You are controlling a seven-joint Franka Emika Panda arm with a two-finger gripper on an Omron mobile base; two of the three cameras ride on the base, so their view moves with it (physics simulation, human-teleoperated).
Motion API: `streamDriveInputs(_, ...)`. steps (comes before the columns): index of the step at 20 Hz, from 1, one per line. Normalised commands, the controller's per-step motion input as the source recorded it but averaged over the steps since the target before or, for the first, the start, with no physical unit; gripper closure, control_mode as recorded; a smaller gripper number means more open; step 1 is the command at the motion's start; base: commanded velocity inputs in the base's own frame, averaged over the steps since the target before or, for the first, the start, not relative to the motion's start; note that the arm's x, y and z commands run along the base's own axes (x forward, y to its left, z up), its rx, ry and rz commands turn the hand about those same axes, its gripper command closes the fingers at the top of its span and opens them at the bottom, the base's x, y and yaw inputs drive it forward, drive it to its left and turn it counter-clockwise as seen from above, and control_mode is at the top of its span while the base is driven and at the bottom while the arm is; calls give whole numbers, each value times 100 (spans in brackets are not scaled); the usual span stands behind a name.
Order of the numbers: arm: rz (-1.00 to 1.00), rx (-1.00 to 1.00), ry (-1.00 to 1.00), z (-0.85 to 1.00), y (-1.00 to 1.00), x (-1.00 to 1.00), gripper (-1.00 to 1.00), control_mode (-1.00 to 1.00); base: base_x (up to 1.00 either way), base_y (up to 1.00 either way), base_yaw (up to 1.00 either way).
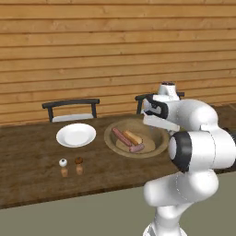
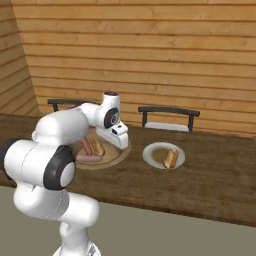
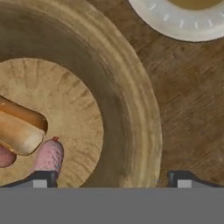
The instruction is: Place one bun and one sausage from the bowl on each plate.
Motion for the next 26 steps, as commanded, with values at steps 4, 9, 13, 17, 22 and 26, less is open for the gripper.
streamDriveInputs(4,-28,18,35,-1,60,-11,-100,-100,0,0,0)
streamDriveInputs(9,-25,1,17,-38,89,-6,-100,-100,0,0,0)
streamDriveInputs(13,-9,0,2,-36,44,20,-100,-100,0,0,0)
streamDriveInputs(17,0,0,2,-30,10,36,-100,-100,0,0,0)
streamDriveInputs(22,0,0,-1,-17,0,-34,-100,-100,0,0,0)
streamDriveInputs(26,-2,0,0,-22,0,-75,-100,-100,0,0,0)
